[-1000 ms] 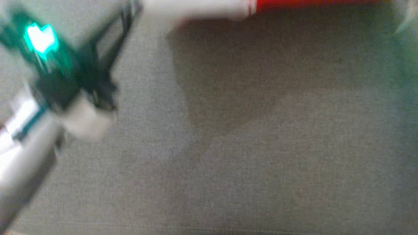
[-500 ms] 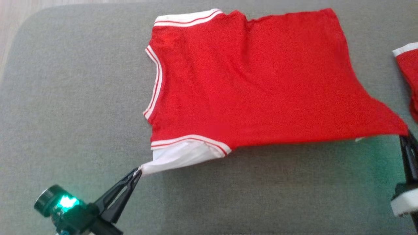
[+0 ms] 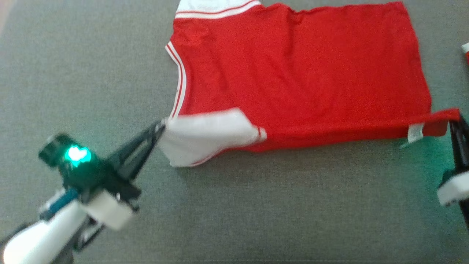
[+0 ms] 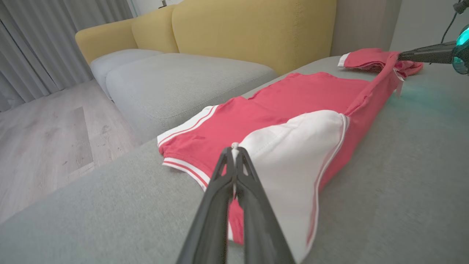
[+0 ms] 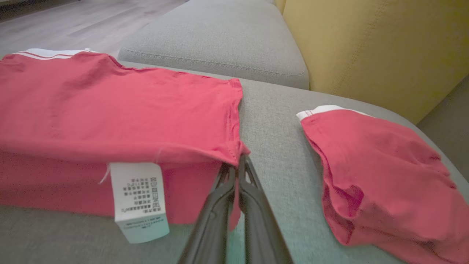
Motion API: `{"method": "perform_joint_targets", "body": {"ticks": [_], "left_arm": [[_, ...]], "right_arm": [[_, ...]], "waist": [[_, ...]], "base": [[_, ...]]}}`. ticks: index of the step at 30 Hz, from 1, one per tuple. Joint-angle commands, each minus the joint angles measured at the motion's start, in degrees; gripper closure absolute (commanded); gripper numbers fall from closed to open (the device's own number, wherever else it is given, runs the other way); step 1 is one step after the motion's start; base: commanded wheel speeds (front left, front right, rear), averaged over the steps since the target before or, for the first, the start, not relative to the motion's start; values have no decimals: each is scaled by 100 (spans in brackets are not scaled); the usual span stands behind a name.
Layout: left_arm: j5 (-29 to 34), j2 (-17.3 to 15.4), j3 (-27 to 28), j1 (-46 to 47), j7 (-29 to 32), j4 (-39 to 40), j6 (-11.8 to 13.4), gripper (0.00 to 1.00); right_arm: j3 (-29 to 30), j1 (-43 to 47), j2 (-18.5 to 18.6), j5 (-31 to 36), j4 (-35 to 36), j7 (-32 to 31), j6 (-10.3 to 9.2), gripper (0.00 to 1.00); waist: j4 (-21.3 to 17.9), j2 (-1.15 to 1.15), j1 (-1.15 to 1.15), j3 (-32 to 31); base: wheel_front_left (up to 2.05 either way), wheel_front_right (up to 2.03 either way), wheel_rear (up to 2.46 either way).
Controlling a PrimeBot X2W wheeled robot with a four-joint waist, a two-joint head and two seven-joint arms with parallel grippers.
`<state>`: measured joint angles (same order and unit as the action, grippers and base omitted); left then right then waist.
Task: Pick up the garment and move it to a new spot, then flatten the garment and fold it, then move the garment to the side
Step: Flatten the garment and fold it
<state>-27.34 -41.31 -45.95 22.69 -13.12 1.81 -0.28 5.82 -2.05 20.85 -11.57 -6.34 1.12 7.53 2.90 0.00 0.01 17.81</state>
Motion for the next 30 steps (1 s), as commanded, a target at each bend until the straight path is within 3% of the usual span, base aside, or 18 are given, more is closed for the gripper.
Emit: {"method": "perform_joint_targets", "body": {"ticks": [1,7,14,15,16,17,18,24,30], "left_arm": [[49,-135,336,384,-13,-24,-79,100],[287,221,308,1531,-25,-843,-440,100],[397,536,219,2253,-114,-1764,-601,100],[399,582,210,2302,-129,-1869,-612,100],[403,626,221,2342,-144,-1958,-618,85],[376,683,258,2352,-157,-2042,-617,35],[377,739,300,2356,-168,-2085,-598,0],[314,1078,794,1791,-185,-1882,-259,0],[-154,1529,1112,583,-186,-1758,-76,0]], "right_arm": [[-113,-190,245,11,84,-34,-4,100],[-328,-986,358,10,-406,-201,-4,100],[-532,-1684,205,46,-921,-50,-4,100],[-513,-1746,135,58,-978,-7,-4,80],[-504,-1800,82,95,-1033,44,-4,24],[-440,-1856,10,137,-1075,150,-4,0],[-384,-1901,-64,182,-1112,274,-4,0],[20,-1877,-517,351,-1299,1006,-4,0],[203,-1591,-839,453,-1457,1239,-4,0]], "waist": [[26,0,-1,152],[34,0,-1,498],[-26,0,-1,756],[-33,0,-1,767],[-38,0,-1,776],[-44,0,-1,779],[-45,0,-1,775],[-22,0,-1,594],[-24,0,-1,354]], "base": [[0,0,0],[0,0,0],[0,0,0],[0,0,0],[0,0,0],[0,0,0],[0,0,0],[0,0,0],[0,0,0]]}}
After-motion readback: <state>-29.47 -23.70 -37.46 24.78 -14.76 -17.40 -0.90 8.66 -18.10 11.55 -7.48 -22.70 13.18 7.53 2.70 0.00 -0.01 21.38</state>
